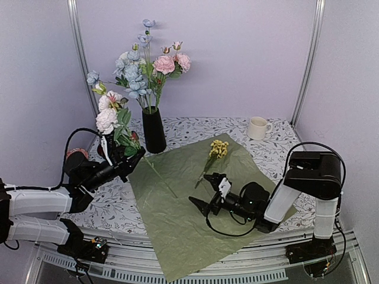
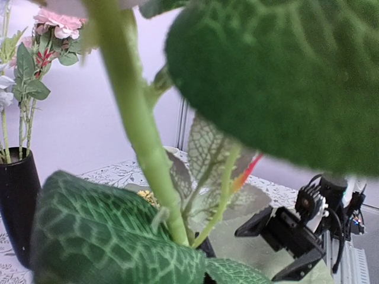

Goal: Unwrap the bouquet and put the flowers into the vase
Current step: Pass from the right arm to the left, then place the fake flower in the vase.

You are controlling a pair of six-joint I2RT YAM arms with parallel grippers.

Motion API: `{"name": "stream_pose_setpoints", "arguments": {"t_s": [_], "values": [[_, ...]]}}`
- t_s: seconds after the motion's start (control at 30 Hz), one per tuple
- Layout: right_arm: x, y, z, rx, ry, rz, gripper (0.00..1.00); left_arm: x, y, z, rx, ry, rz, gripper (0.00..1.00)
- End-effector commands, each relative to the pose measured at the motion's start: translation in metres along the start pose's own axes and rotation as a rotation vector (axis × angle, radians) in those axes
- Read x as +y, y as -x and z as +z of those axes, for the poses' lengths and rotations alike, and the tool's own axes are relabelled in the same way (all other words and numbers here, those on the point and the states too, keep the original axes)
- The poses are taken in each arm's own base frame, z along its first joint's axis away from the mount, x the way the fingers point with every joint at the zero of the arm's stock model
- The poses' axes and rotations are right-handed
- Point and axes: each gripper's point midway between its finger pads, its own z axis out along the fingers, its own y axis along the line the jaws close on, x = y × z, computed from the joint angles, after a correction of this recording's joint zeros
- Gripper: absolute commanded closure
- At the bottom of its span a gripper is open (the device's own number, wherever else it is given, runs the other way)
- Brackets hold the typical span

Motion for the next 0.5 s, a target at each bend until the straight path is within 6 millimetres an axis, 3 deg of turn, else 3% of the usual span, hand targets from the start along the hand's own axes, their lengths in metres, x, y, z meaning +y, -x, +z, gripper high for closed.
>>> {"name": "stream_pose_setpoints", "arguments": {"t_s": [0.0,0.13,0.27,0.47], "values": [[-0.035,0.078,-0.03,-0.277,-0.133,-0.049,0.01,0.002,-0.006,-0.002,0.013,0.02,0.019,0.98],[-0.046,0.067,-0.035,-0.217,-0.15,-0.028,0.01,0.007,-0.012,-0.001,0.028,0.041,0.019,0.98],[-0.04,0.066,-0.031,-0.183,-0.106,0.003,0.0,0.012,-0.006,0.003,0.033,0.067,0.035,0.98],[-0.04,0.066,-0.016,-0.053,-0.09,0.026,0.01,0.046,0.016,0.002,0.02,0.282,0.023,1.0]]}}
